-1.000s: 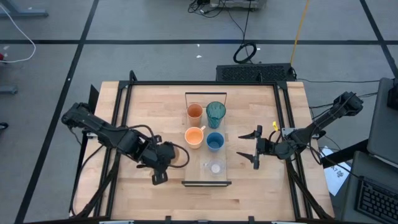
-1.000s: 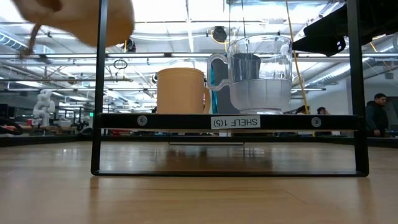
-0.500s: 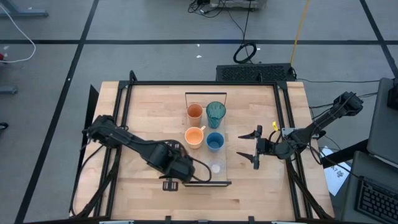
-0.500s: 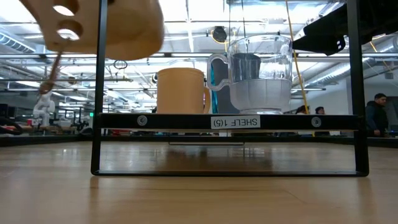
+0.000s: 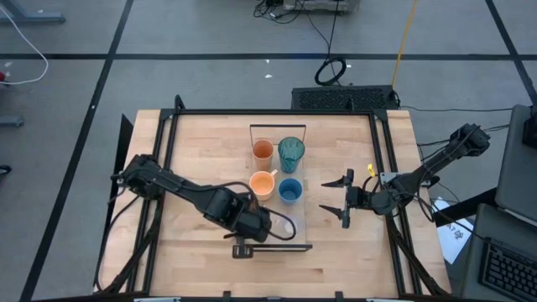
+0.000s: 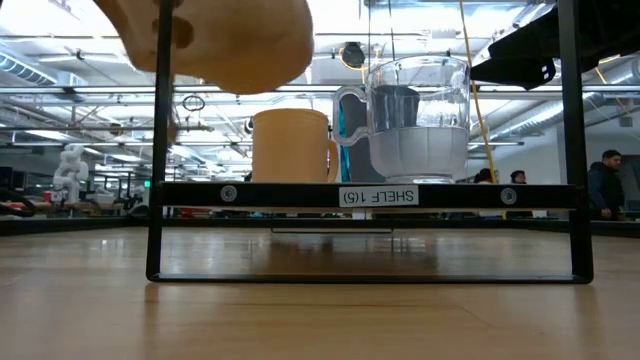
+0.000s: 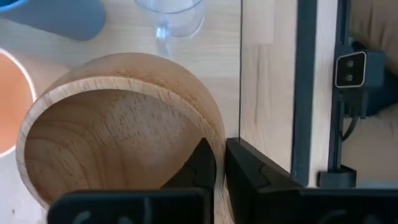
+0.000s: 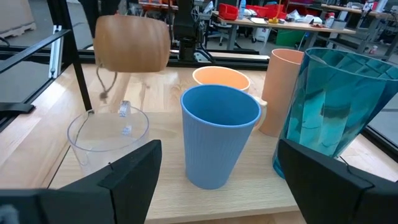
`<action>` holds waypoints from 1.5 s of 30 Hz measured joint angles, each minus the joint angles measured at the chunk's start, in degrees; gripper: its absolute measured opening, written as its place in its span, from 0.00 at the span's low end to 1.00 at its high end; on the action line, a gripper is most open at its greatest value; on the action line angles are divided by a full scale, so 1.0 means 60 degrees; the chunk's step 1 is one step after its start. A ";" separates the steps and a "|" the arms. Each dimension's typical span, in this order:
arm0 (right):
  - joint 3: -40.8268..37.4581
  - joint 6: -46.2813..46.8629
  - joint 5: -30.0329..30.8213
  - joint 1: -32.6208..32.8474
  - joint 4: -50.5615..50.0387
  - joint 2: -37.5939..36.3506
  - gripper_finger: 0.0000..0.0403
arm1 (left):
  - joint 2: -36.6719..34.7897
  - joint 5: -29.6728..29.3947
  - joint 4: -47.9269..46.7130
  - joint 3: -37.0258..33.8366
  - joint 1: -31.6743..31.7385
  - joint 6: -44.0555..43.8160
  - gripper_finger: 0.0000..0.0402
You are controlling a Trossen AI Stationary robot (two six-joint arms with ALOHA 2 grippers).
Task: Stack small to large cups/mugs on shelf
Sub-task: Put the brown mug on the shelf
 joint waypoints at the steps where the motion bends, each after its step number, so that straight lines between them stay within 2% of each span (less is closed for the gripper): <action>1: -0.0004 0.0003 0.0000 0.0000 0.0000 0.0000 0.77 | -0.0007 -0.0003 0.0095 -0.0069 0.0016 -0.0028 0.04; 14: -0.0004 0.0004 0.0000 0.0004 0.0004 0.0000 0.77 | -0.0006 0.0003 0.1025 -0.1096 0.0227 -0.0259 0.04; 22: -0.0002 0.0002 -0.0001 0.0004 0.0004 0.0000 0.77 | -0.0009 0.0402 0.1383 -0.1714 0.0437 -0.0225 0.06; 45: -0.0002 -0.0040 -0.0004 0.0004 0.0004 0.0000 0.77 | -0.0009 0.0395 0.2404 -0.2145 0.0802 -0.0056 0.06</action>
